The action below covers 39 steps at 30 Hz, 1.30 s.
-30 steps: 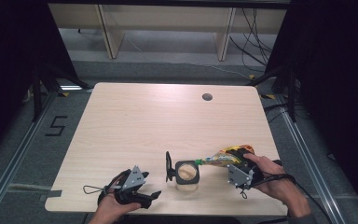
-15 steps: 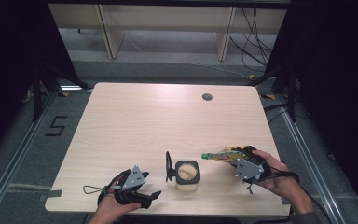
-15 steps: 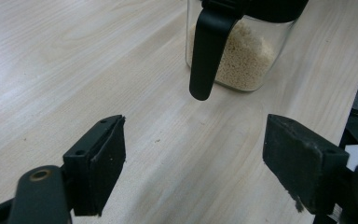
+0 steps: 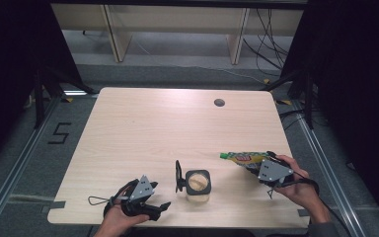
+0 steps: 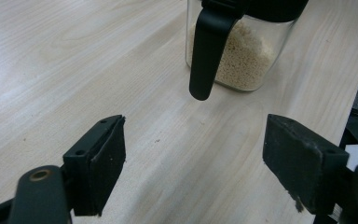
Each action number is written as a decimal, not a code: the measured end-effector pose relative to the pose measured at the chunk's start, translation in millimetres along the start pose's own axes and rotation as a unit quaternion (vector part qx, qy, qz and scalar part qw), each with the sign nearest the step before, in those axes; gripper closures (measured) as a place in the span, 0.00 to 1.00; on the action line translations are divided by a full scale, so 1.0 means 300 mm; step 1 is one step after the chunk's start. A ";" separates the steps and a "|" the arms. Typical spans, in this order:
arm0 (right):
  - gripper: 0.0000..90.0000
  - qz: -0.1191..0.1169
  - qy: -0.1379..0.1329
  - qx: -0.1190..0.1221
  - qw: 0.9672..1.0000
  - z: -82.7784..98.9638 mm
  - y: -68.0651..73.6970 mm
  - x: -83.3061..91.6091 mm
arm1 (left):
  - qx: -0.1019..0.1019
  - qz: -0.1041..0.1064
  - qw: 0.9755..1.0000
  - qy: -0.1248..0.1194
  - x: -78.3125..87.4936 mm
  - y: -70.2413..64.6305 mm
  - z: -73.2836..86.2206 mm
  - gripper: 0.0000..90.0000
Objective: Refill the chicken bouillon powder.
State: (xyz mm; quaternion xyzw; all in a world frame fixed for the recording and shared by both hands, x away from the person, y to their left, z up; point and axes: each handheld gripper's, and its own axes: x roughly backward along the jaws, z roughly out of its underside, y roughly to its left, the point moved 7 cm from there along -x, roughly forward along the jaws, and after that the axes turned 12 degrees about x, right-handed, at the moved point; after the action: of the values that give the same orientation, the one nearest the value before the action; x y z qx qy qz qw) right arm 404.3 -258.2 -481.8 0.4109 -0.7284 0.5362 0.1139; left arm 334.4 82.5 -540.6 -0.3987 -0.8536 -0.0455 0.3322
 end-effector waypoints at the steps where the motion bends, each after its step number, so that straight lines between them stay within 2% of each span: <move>1: 0.61 0.005 -0.007 -0.005 1.000 -0.001 -0.004 0.000 | 0.001 0.000 1.000 0.000 0.000 -0.001 0.000 0.23; 3: 0.61 0.010 -0.014 -0.011 1.000 -0.001 -0.007 -0.004 | 0.001 0.000 1.000 -0.001 0.000 -0.001 0.000 0.23; 4: 0.61 0.006 -0.021 -0.001 1.000 -0.004 -0.010 -0.009 | 0.002 0.003 1.000 -0.001 0.000 -0.004 0.000 0.23; 5: 0.61 0.007 -0.018 -0.013 1.000 -0.002 -0.005 -0.009 | 0.000 0.001 1.000 -0.001 0.000 -0.002 0.000 0.23; 6: 0.61 0.005 -0.021 -0.011 1.000 -0.003 -0.005 -0.012 | -0.003 -0.002 1.000 0.001 0.001 0.002 0.000 0.23; 7: 0.61 -0.001 -0.022 -0.020 1.000 -0.002 0.000 -0.015 | -0.001 -0.002 1.000 -0.001 0.000 0.001 -0.001 0.23; 8: 0.61 0.005 -0.028 -0.008 1.000 0.000 -0.006 -0.020 | -0.007 -0.004 1.000 0.000 0.001 0.005 -0.001 0.23; 10: 0.61 0.003 -0.028 -0.025 0.999 0.008 -0.003 -0.018 | -0.011 -0.004 1.000 0.000 0.002 0.006 -0.001 0.23; 11: 0.61 0.004 -0.031 -0.018 0.999 0.011 -0.009 -0.018 | -0.007 -0.004 1.000 0.000 0.001 0.006 -0.001 0.23; 12: 0.61 0.006 -0.028 -0.028 0.999 0.016 -0.007 -0.016 | -0.005 -0.005 1.000 0.000 0.001 0.006 -0.001 0.23; 13: 0.61 0.007 -0.030 -0.029 0.999 0.020 -0.009 -0.015 | 0.001 -0.002 1.000 -0.004 0.000 0.001 -0.001 0.23; 14: 0.61 0.005 -0.035 -0.026 0.999 0.021 -0.012 -0.016 | -0.008 -0.003 1.000 0.004 0.003 0.006 0.000 0.23; 15: 0.61 0.004 -0.035 -0.038 0.999 0.024 -0.008 -0.015 | -0.009 -0.003 1.000 0.000 0.002 0.004 -0.001 0.23; 16: 0.61 0.005 -0.040 -0.033 0.999 0.025 -0.012 -0.015 | 0.003 0.000 1.000 -0.005 -0.001 -0.002 -0.001 0.23; 17: 0.61 0.007 -0.039 -0.037 0.999 0.029 -0.012 -0.015 | -0.009 -0.004 1.000 -0.002 0.000 0.006 -0.002 0.23; 18: 0.61 0.006 -0.041 -0.041 0.998 0.031 -0.013 -0.014 | -0.007 -0.004 1.000 0.000 0.002 0.006 -0.001 0.23; 20: 0.61 0.007 -0.044 -0.065 0.997 0.042 -0.014 -0.009 | -0.007 -0.005 1.000 0.000 0.003 0.007 0.000 0.23; 22: 0.61 0.009 -0.050 -0.075 0.996 0.051 -0.018 -0.009 | 0.003 0.001 1.000 -0.005 0.001 0.000 -0.001 0.23; 26: 0.61 0.015 -0.057 -0.110 0.992 0.069 -0.019 -0.004 | 0.002 0.001 1.000 -0.005 0.002 0.001 -0.002 0.23; 27: 0.61 0.017 -0.062 -0.106 0.992 0.072 -0.023 -0.005 | -0.001 -0.003 1.000 -0.001 0.004 0.004 0.000 0.23; 29: 0.60 0.021 -0.059 -0.130 0.990 0.080 -0.019 0.001 | -0.003 -0.001 1.000 -0.001 0.005 0.002 -0.001 0.23; 31: 0.60 0.022 -0.063 -0.141 0.988 0.087 -0.013 0.003 | -0.010 -0.002 1.000 0.000 0.005 0.004 -0.003 0.23; 36: 0.56 0.033 -0.060 -0.153 0.986 0.107 -0.001 0.013 | -0.009 -0.006 1.000 0.001 0.006 0.009 0.000 0.23; 38: 0.56 0.036 -0.059 -0.153 0.986 0.110 0.003 0.018 | -0.004 -0.001 1.000 -0.002 0.005 0.005 0.000 0.23; 39: 0.55 0.037 -0.057 -0.154 0.986 0.110 0.004 0.019 | 0.006 0.000 1.000 -0.003 0.004 0.001 0.001 0.23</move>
State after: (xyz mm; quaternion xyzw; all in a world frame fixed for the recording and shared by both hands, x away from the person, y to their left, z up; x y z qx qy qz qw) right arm 408.9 -289.6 -492.5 0.3911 -0.8223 0.3973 0.1142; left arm 333.9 83.5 -540.3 -0.3968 -0.8548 -0.0398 0.3321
